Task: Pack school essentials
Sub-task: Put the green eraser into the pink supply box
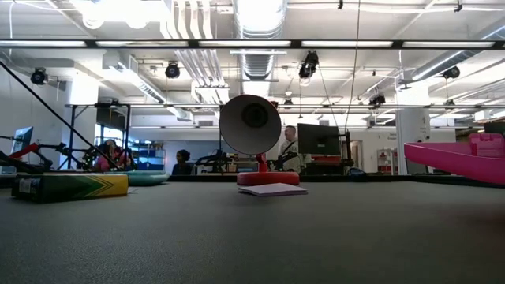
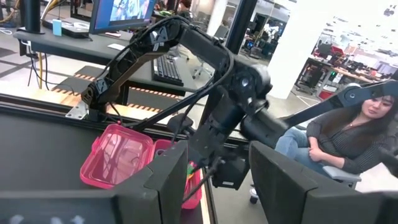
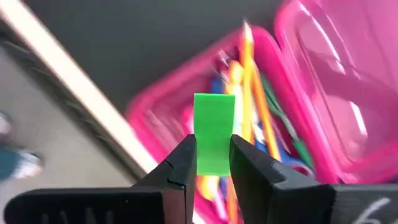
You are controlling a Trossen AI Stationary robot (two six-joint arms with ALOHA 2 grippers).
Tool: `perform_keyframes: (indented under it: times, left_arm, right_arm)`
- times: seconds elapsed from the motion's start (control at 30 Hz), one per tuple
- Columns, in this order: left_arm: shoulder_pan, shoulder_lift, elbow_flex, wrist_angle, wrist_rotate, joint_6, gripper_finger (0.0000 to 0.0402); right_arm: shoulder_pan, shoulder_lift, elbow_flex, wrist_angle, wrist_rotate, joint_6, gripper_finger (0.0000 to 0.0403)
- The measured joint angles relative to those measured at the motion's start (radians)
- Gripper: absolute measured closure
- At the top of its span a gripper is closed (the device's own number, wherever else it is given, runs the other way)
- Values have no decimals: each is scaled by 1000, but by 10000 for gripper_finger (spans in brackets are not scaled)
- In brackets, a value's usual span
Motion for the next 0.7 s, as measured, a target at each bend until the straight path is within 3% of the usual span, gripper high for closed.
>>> perform_keyframes:
  times: [0.2, 0.47, 0.7]
  left_arm:
    - [0, 0, 0, 1, -1, -1, 246]
    - [1, 0, 0, 12, -71, -2, 246]
    - [7, 0, -1, 90, -134, -1, 246]
  right_arm:
    - [3, -14, -149, 59, -130, -140, 328]
    - [11, -31, -224, 149, -124, -307, 328]
    - [17, -132, -361, 279, -91, -382, 311]
